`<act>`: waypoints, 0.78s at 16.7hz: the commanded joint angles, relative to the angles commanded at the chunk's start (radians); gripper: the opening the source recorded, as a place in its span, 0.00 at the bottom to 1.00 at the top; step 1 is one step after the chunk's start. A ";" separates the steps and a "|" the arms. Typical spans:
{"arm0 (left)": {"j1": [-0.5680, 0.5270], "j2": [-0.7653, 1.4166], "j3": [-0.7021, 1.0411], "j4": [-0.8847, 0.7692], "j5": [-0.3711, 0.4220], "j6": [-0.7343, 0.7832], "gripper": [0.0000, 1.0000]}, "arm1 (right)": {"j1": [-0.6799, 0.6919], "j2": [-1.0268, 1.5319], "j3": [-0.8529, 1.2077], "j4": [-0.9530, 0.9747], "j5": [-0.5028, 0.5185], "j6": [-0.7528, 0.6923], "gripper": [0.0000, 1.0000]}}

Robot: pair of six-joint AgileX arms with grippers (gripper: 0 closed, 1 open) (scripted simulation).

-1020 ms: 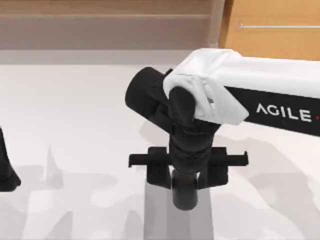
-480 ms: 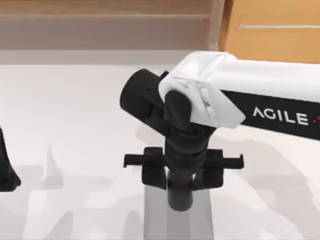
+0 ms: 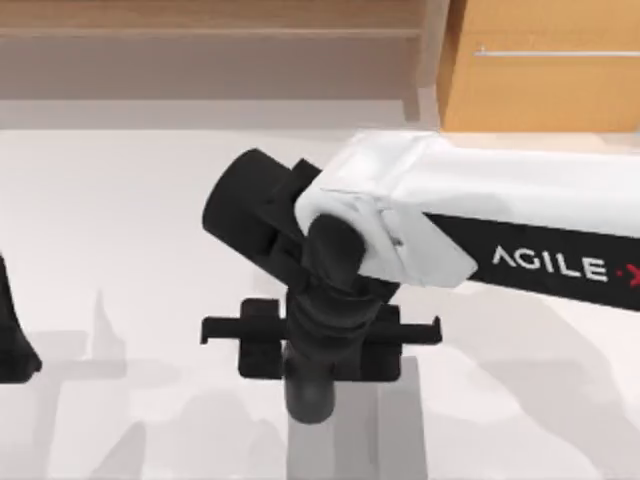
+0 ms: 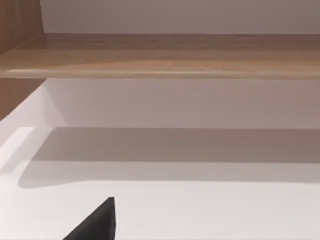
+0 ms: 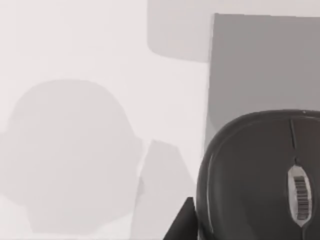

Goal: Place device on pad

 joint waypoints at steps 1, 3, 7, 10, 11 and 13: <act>0.000 0.000 0.000 0.000 0.000 0.000 1.00 | 0.007 0.001 0.000 0.011 -0.004 -0.002 0.00; 0.000 0.000 0.000 0.000 0.000 0.000 1.00 | 0.012 0.005 -0.004 0.025 -0.011 -0.005 0.00; 0.000 0.000 0.000 0.000 0.000 0.000 1.00 | -0.010 0.026 -0.030 0.018 -0.010 -0.004 0.00; 0.000 0.000 0.000 0.000 0.000 0.000 1.00 | -0.044 0.048 -0.066 0.005 0.002 0.003 0.00; 0.000 0.000 0.000 0.000 0.000 0.000 1.00 | -0.053 0.055 -0.077 0.001 0.005 0.005 0.00; 0.000 0.000 0.000 0.000 0.000 0.000 1.00 | -0.060 0.064 -0.087 -0.002 0.007 0.006 0.00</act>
